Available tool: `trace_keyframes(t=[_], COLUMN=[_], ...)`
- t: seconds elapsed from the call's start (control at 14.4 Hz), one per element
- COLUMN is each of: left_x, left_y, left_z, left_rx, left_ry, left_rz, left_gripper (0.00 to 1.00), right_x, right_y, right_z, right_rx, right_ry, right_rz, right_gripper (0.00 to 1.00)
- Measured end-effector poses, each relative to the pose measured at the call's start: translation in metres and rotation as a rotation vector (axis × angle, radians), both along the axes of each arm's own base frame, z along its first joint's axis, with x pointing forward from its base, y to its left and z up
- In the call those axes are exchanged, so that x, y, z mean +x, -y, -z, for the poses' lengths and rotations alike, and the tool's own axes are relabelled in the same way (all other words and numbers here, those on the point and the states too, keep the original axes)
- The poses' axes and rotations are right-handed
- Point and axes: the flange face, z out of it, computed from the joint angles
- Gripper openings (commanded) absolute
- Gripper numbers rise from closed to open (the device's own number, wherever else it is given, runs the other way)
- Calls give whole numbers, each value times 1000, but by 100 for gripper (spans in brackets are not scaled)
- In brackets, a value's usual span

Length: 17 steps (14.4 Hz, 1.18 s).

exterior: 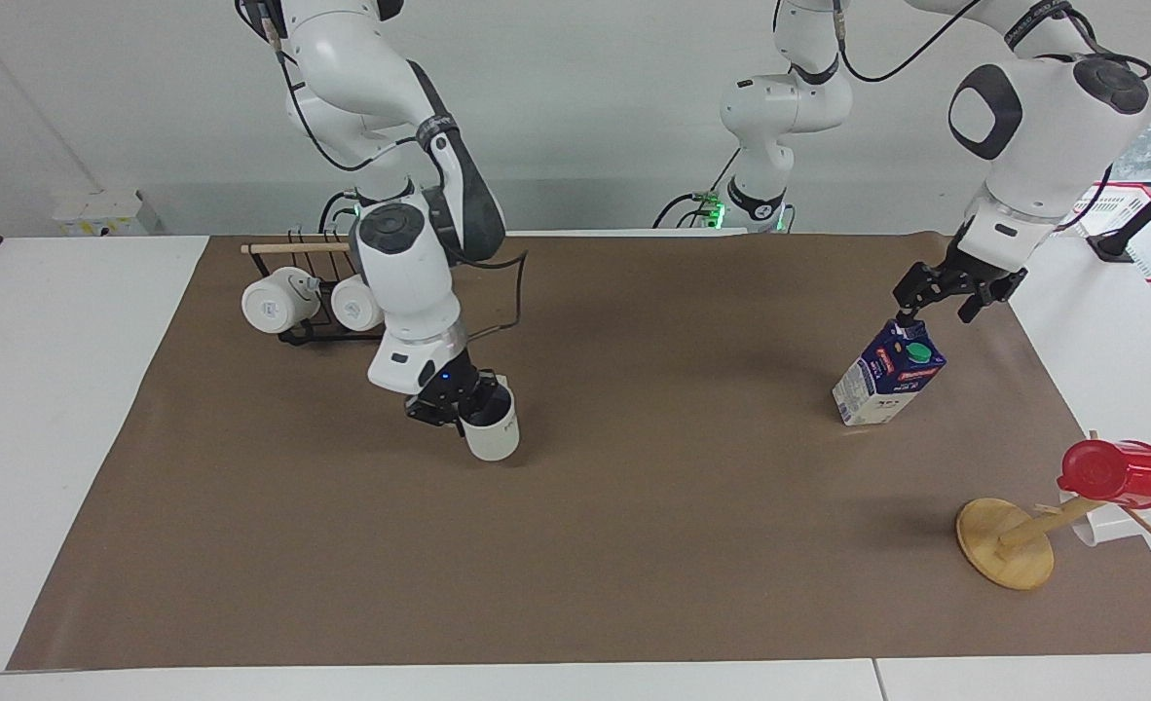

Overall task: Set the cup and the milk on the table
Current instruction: 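Grasp the white mug with the right gripper while the left gripper grasps the carton, then set the mug at table center with the right gripper while the left lifts the carton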

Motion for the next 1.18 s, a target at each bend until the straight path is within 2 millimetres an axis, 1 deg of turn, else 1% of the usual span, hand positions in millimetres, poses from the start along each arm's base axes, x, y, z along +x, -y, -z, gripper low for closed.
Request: trace_keyframes(t=[0.14, 0.21, 0.35, 0.49, 0.55, 0.69, 0.76, 0.9, 0.97, 1.04, 1.11, 1.18], left_x=[-1, -1, -3, -2, -2, 0, 1, 3, 3, 3, 5, 6], left_y=[-2, -2, -2, -2, -2, -2, -2, -1, -1, 0, 0, 0], left_z=[17, 25, 38, 43, 44, 45, 44, 44, 45, 48, 50, 52], left_rx=[1, 1, 2, 2, 3, 3, 4, 4, 4, 5, 5, 6], left_ry=[13, 15, 12, 20, 23, 33, 44, 54, 53, 53, 63, 68], left_rz=[-5, -6, -7, -7, -8, -9, -8, -6, -6, -6, -6, -6], left_gripper=[100, 100, 100, 100, 100, 100, 99, 90, 83, 62, 33, 4], right_x=[-10, -13, -16, -22, -26, -34, -34, -34, -33, -32, -31, -31], right_y=[-25, -33, -38, -44, -52, -65, -66, -63, -61, -58, -56, -55], right_z=[17, 20, 21, 23, 24, 23, 23, 25, 26, 26, 26, 27], right_rx=[-6, -4, 0, 1, 3, 5, 6, 3, 2, 1, -1, -1], right_ry=[-24, -31, -41, -68, -79, -88, -88, -91, -93, -93, -93, -93], right_rz=[-28, -16, 23, 80, 105, 127, 129, 134, 139, 143, 147, 148], right_gripper=[0, 0, 0, 0, 0, 0, 0, 0, 0, 0, 19, 71])
